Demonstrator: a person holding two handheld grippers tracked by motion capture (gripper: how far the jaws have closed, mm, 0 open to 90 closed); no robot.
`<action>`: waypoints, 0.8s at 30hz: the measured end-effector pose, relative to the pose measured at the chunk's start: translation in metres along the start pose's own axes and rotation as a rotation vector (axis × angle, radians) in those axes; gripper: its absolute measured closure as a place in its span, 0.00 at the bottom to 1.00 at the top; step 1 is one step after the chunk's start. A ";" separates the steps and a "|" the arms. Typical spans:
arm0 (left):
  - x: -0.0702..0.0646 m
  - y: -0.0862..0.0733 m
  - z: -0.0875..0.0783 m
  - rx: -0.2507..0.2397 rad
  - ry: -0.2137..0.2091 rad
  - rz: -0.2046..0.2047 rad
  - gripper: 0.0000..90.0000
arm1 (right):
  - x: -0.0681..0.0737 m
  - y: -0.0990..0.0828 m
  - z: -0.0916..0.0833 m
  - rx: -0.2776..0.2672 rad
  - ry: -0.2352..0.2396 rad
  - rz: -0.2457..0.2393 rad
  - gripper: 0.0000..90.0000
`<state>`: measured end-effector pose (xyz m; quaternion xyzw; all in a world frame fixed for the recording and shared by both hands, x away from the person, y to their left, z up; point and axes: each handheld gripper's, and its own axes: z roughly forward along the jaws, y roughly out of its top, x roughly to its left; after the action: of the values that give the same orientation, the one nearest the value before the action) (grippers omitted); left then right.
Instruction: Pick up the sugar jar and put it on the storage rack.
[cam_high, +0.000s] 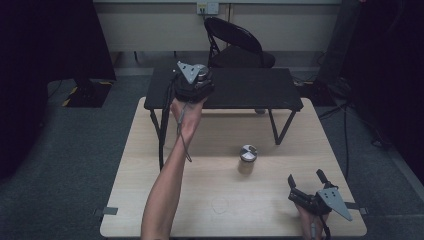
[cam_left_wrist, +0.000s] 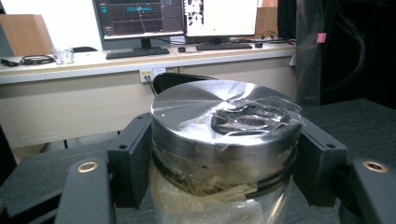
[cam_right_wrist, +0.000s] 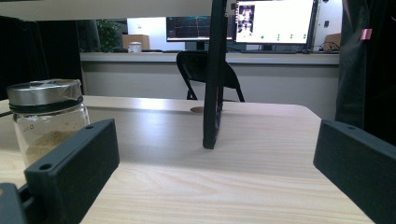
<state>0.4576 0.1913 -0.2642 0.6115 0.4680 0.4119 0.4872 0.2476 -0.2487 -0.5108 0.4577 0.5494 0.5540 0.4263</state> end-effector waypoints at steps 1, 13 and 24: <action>0.000 0.000 0.000 0.000 0.000 0.000 0.35 | 0.000 0.000 0.000 0.000 0.000 0.000 0.00; 0.007 -0.005 0.005 -0.015 -0.013 -0.018 0.35 | 0.000 0.000 0.000 -0.001 -0.001 0.000 0.00; 0.014 -0.015 -0.020 -0.143 -0.018 -0.039 0.00 | 0.000 -0.001 0.000 -0.004 -0.001 0.000 0.00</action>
<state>0.4389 0.2101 -0.2740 0.5697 0.4448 0.4293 0.5416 0.2472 -0.2485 -0.5114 0.4574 0.5480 0.5548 0.4274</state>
